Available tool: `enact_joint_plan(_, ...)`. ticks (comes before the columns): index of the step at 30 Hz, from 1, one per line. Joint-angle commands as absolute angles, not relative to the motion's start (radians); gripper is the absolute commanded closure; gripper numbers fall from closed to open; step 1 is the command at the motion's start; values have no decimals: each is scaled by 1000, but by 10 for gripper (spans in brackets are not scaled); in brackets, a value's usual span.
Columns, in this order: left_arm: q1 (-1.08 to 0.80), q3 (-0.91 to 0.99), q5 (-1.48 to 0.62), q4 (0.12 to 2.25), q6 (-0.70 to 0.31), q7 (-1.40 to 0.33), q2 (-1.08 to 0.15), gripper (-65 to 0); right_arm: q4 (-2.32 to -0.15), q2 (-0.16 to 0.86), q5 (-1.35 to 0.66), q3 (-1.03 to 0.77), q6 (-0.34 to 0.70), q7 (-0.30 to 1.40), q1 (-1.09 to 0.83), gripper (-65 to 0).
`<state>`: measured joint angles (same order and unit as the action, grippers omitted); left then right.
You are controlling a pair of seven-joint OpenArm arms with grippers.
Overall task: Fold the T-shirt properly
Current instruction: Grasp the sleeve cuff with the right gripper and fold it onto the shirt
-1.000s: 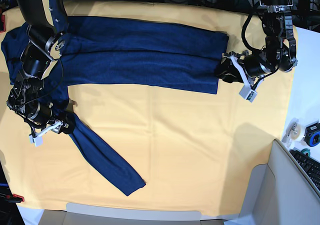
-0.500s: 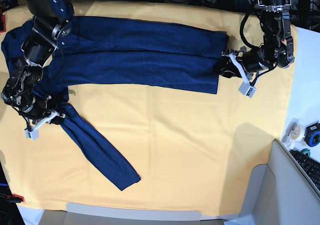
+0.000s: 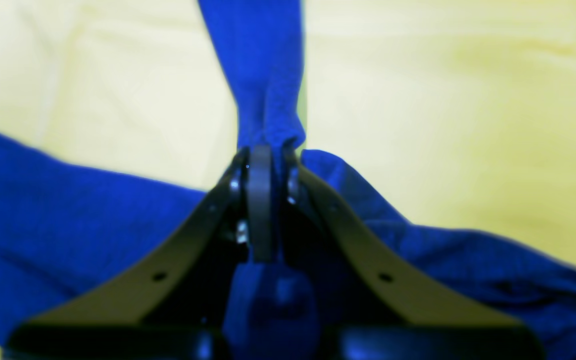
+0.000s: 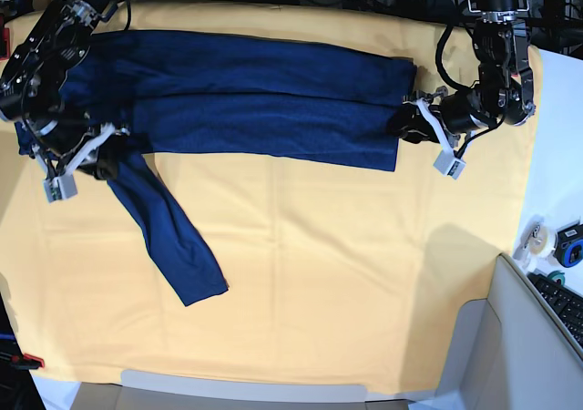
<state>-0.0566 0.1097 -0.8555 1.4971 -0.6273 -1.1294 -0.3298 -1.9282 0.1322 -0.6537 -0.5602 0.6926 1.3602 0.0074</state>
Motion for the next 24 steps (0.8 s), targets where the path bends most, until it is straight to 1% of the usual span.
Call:
enact_joint_plan(1, -44, 116, -871, 1512, -631, -1121, -343, -214, -1979, 140, -687, -536, 698, 1342, -7, 0)
enact_joint_plan(4, -44, 116, -871, 1512, -631, -1121, -343, -214, -2037, 145, -710, -475, 698, 1342, -88, 0)
enact_joint_plan(12, -44, 116, -871, 1512, -631, -1121, -343, -214, -2035, 162, -736, -346, 698, 1342, -206, 0)
enact_joint_plan(16, -45, 116, -871, 1512, -631, -1121, -343, -214, -2032, 177, -730, -285, 698, 1342, -225, 0)
enact_joint_plan(21, -45, 116, -871, 1512, -631, -1121, -343, -214, -2029, 193, -728, -275, 698, 1342, -237, -2)
enact_joint_plan(24, -47, 116, -871, 1512, -631, -1121, -341, -214, -2023, 229, -728, -252, 698, 1343, -231, -5)
